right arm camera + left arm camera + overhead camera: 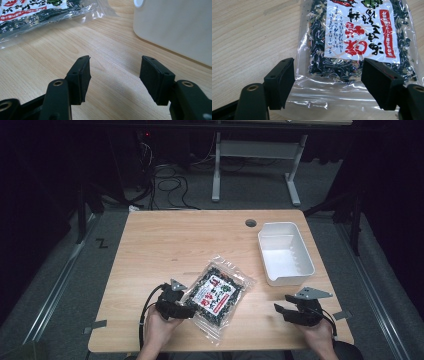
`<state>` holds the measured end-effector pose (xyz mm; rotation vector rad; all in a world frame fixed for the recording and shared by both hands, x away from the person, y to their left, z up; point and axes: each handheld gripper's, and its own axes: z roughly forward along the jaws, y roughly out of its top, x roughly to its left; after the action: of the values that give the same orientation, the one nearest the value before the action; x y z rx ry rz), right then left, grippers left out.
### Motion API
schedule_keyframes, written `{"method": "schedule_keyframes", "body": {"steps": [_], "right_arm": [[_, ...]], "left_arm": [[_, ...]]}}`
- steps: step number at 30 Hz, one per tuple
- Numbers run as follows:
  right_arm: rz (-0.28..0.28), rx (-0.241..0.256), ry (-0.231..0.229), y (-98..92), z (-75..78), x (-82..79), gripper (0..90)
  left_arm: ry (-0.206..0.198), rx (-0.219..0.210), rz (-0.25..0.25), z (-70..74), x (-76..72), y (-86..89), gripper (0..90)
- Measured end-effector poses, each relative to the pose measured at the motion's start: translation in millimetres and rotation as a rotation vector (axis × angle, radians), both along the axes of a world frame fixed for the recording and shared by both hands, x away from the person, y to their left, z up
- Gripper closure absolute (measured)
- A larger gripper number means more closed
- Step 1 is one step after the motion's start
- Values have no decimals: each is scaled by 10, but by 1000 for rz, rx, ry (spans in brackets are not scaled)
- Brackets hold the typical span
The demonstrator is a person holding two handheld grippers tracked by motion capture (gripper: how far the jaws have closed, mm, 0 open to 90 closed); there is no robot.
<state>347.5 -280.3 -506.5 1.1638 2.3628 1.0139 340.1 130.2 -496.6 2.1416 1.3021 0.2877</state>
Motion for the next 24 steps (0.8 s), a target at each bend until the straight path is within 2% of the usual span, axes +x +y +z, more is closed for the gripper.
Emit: {"method": "schedule_keyframes", "body": {"steps": [5,11,24], "right_arm": [[0,0,-1,0,0,0,426],[-1,1,1,-5,4,-1,426],[1,6,-2,-8,8,-3,426]], "left_arm": [[2,5,7,8,42,-58,259],[4,15,-7,8,121,-187,252],[19,72,-23,-67,246,-418,247]]}}
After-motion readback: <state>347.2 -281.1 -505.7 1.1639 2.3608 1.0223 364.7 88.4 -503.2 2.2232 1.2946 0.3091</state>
